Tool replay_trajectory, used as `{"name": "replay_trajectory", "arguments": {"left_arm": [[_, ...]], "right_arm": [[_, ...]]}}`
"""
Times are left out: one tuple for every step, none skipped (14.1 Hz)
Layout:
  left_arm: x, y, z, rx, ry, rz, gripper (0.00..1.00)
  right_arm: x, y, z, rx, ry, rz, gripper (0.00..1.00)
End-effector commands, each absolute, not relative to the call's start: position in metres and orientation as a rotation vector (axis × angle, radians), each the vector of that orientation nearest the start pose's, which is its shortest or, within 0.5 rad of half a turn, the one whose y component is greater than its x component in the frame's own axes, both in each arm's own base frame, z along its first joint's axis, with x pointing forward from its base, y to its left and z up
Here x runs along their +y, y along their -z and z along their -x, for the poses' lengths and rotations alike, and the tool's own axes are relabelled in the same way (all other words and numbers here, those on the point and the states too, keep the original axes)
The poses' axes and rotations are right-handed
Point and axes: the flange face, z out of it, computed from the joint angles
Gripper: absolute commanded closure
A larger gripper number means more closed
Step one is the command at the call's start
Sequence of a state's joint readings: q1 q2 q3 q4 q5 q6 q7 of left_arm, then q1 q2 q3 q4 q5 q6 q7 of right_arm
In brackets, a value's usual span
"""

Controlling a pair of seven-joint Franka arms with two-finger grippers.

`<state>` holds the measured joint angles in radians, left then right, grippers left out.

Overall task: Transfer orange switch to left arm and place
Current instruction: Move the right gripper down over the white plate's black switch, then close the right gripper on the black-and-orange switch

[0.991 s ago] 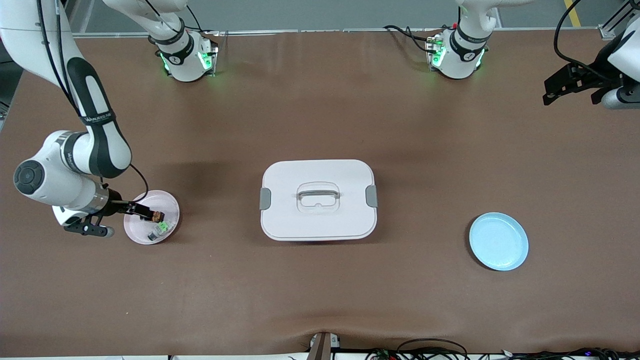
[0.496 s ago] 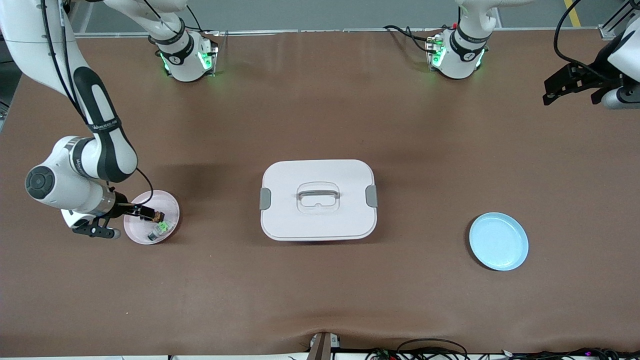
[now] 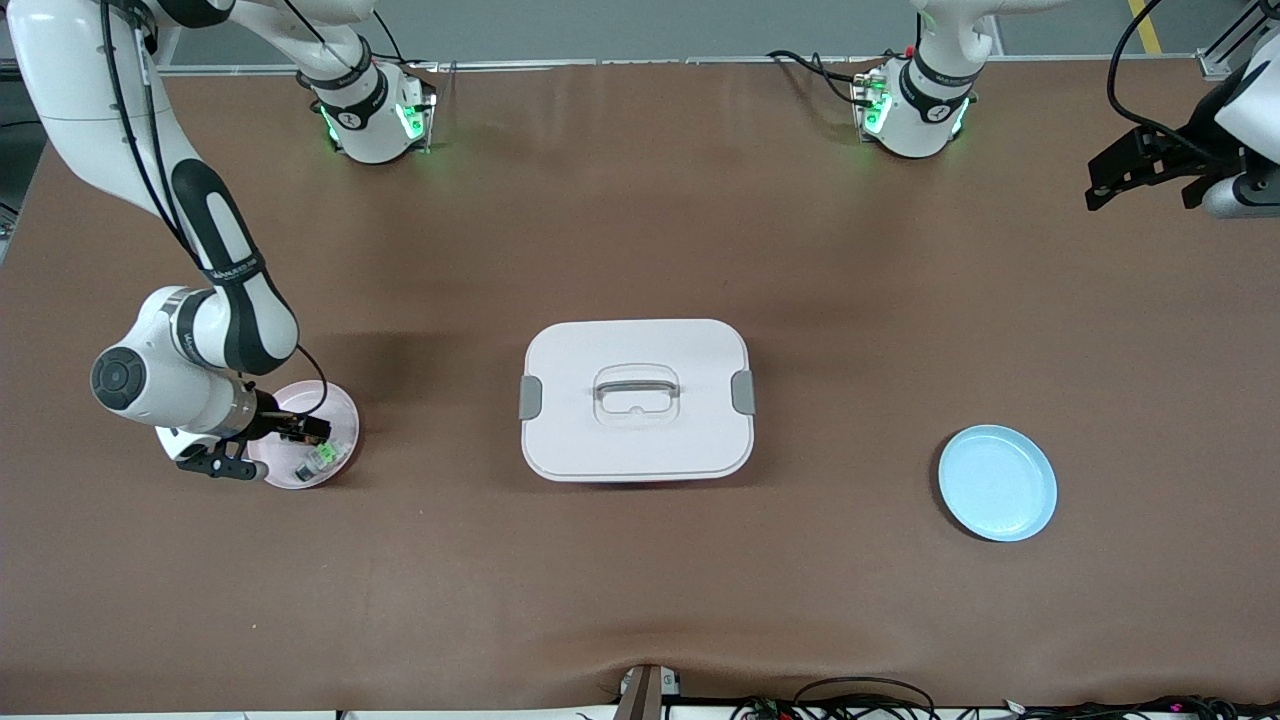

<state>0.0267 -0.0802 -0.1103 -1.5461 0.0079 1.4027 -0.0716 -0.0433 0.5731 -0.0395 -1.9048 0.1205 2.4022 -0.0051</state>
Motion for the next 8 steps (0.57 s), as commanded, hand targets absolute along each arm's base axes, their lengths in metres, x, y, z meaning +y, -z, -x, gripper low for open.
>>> {"name": "replay_trajectory", "arguments": {"left_arm": [[-0.0465, -0.6675, -0.5105, 0.04, -0.1, 3.127, 0.0], [-0.0466, -0.6682, -0.51, 0.042, -0.098, 3.127, 0.0], [-0.0465, -0.6675, -0.5105, 0.042, -0.1, 3.127, 0.0], [-0.0465, -0.6675, -0.5105, 0.042, -0.1, 3.127, 0.0], [-0.0465, -0.6675, -0.5105, 0.042, -0.1, 3.127, 0.0], [-0.0473, -0.6676, -0.5106, 0.042, -0.098, 3.127, 0.0], [-0.0466, -0.6669, -0.5113, 0.042, -0.098, 3.127, 0.0], [-0.0466, -0.6656, -0.5127, 0.04, -0.098, 3.128, 0.0]], "right_arm": [[-0.049, -0.1892, -0.6246, 0.266, -0.099, 3.058, 0.0], [-0.0499, -0.1883, -0.6243, 0.266, -0.101, 3.058, 0.0], [-0.0509, -0.1888, -0.6248, 0.268, -0.099, 3.058, 0.0], [-0.0518, -0.1869, -0.6243, 0.266, -0.103, 3.059, 0.0], [-0.0528, -0.1825, -0.6236, 0.269, -0.108, 3.059, 0.0], [-0.0531, -0.1826, -0.624, 0.267, -0.097, 3.061, 0.0], [-0.0531, -0.1832, -0.6246, 0.267, -0.094, 3.061, 0.0], [-0.054, -0.1827, -0.624, 0.27, -0.096, 3.06, 0.0]]}}
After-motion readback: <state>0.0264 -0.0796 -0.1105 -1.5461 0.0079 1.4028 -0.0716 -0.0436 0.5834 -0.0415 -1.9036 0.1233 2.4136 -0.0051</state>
